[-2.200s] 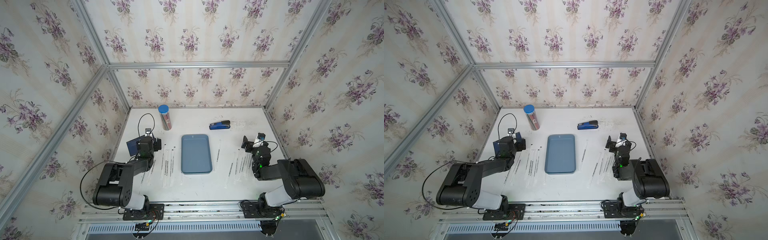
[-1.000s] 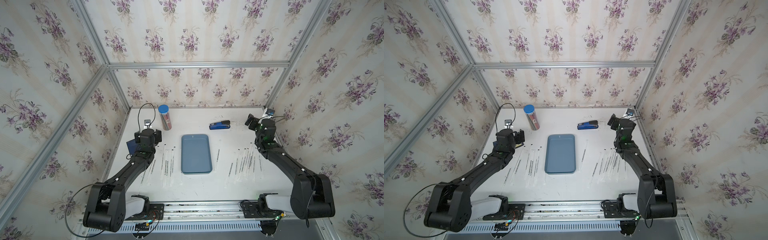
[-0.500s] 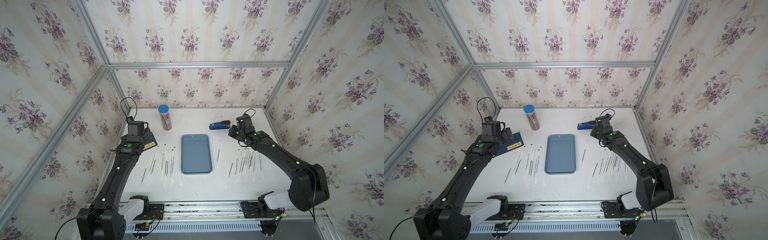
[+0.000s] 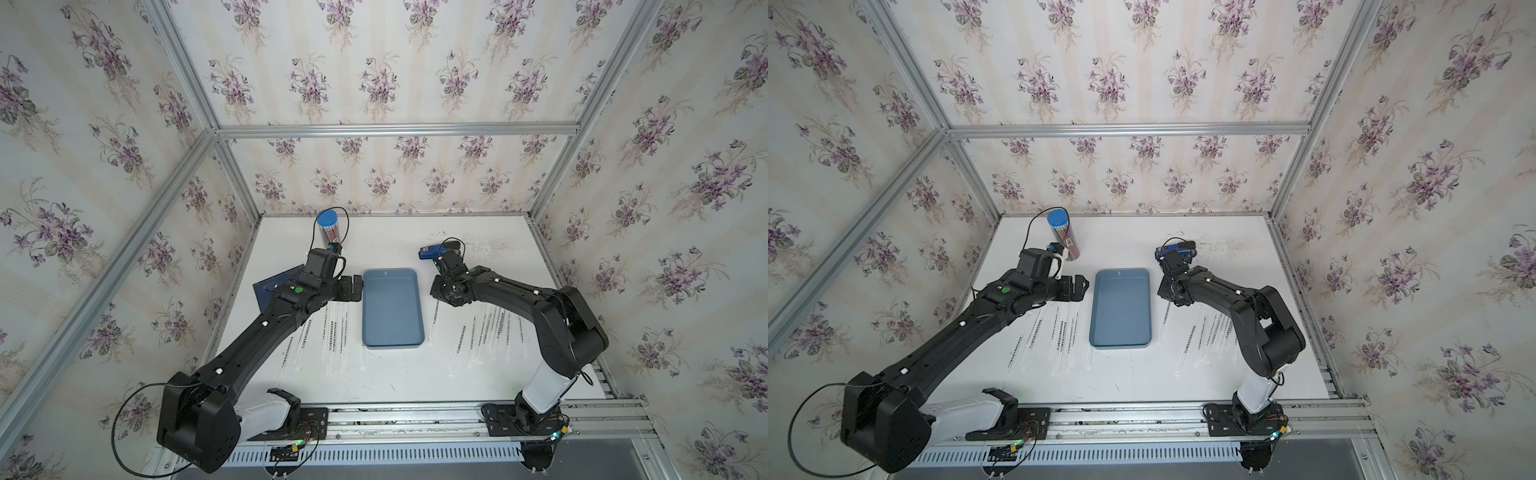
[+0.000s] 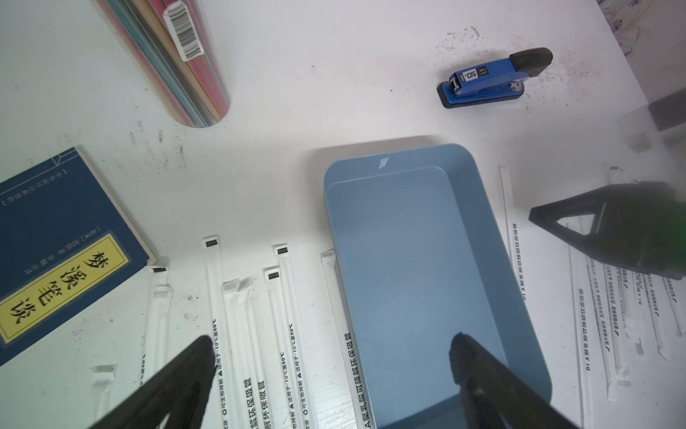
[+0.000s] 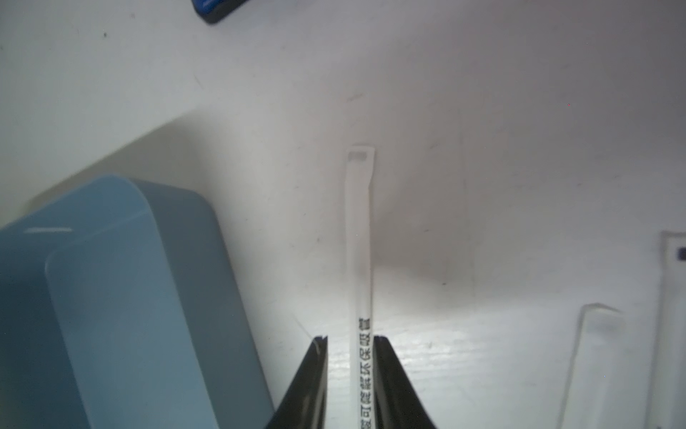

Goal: Put the straws into the storage box
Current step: Pick up the straw from the center of the board.

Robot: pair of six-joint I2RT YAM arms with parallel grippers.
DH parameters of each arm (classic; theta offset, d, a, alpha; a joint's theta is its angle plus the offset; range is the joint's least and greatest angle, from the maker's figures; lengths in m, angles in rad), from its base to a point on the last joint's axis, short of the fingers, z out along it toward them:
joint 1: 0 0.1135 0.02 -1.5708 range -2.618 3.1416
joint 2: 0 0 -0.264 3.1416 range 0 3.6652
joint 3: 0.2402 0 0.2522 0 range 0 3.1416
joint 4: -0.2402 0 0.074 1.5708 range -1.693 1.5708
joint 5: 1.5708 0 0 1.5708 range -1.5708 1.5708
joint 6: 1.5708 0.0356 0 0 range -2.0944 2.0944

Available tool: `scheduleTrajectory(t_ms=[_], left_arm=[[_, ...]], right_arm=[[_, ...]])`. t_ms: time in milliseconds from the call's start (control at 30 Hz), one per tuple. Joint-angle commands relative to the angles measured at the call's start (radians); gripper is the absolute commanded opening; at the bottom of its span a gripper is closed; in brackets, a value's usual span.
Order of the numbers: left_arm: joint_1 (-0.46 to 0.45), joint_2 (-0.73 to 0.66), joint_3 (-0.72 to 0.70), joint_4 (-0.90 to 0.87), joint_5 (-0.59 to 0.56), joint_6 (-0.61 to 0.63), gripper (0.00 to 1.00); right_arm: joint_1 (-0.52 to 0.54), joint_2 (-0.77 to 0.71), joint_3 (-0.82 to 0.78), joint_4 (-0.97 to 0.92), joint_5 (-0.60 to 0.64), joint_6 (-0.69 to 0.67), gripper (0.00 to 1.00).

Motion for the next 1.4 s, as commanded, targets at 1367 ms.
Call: scheduleTrajectory(t_ms=[1367], left_arm=[[0.106, -0.002, -0.002, -0.082, 0.007, -0.044, 0.97]], right_arm=[[0.062, -0.020, 0.212, -0.329, 0.150, -0.135, 0.10]])
